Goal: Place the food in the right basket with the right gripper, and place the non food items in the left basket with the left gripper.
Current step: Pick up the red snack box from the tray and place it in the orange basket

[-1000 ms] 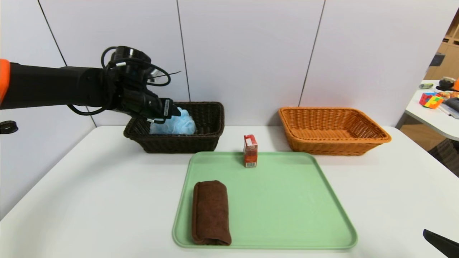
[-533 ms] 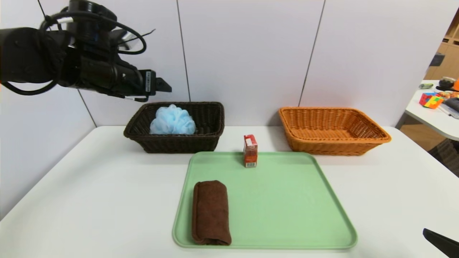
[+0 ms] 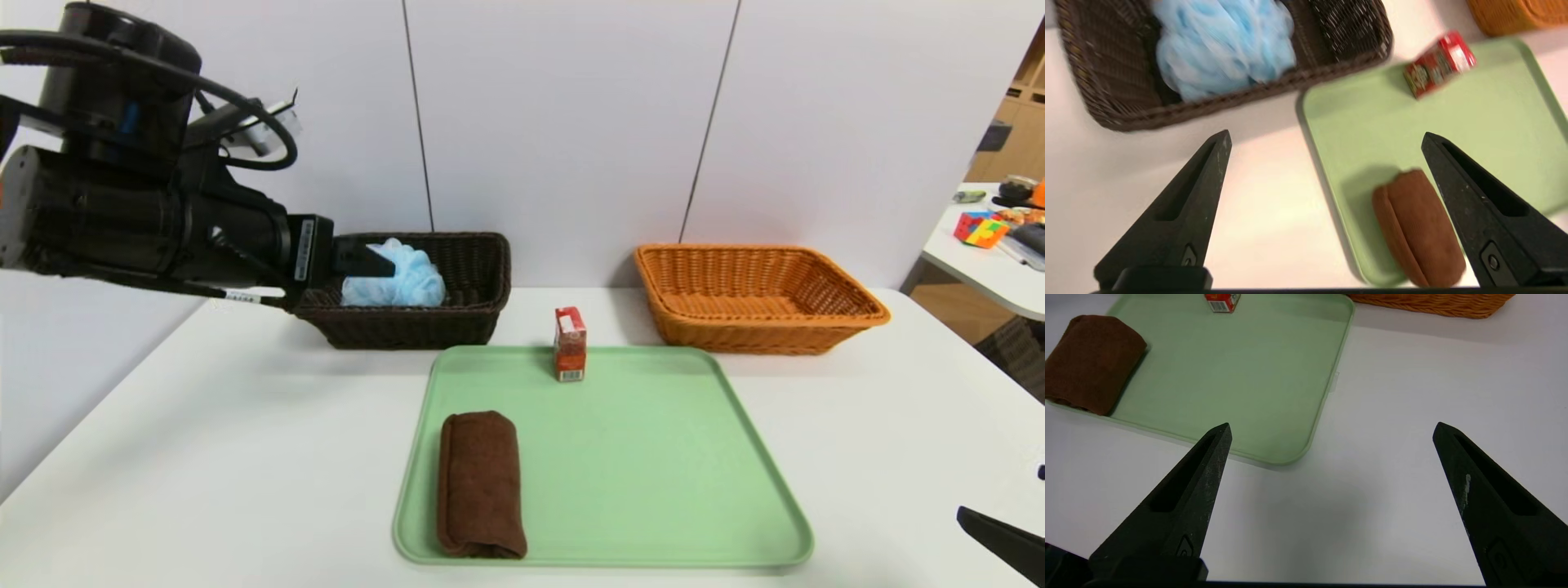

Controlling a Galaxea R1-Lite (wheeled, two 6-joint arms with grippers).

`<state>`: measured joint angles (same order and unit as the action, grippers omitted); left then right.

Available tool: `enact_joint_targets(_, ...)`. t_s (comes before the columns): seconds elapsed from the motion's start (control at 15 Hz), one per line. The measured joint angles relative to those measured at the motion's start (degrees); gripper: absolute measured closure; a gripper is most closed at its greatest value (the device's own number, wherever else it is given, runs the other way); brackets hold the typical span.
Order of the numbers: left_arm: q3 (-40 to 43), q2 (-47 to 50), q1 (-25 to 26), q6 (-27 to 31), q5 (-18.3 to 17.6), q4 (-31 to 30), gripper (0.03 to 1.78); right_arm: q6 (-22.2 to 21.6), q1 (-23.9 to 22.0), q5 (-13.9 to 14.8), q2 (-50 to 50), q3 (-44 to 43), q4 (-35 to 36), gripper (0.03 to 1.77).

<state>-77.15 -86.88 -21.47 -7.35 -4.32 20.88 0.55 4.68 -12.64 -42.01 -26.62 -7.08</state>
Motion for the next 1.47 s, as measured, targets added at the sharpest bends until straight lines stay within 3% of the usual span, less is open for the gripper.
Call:
enact_joint_targets(0.47,11.3,6.1,-7.7,-0.8,0.0,-0.3,0.14,1.9,4.0,0.2,-10.2,-1.3,9.4,0.1)
enact_joint_targets(0.8,12.3,6.4,-8.2,-0.7,0.1,-0.3,0.12,1.5,10.3,0.5,-19.8,-5.0,14.2,0.1)
enact_joint_targets(1.33,12.3,4.7,-8.2,-0.8,0.4,-0.4,0.12,1.1,24.0,0.9,-37.0,-13.9,19.7,0.1)
enact_joint_targets(1.47,12.2,4.5,-8.2,-0.8,0.4,-0.4,0.12,0.6,26.5,2.4,-40.2,-15.8,20.1,0.1)
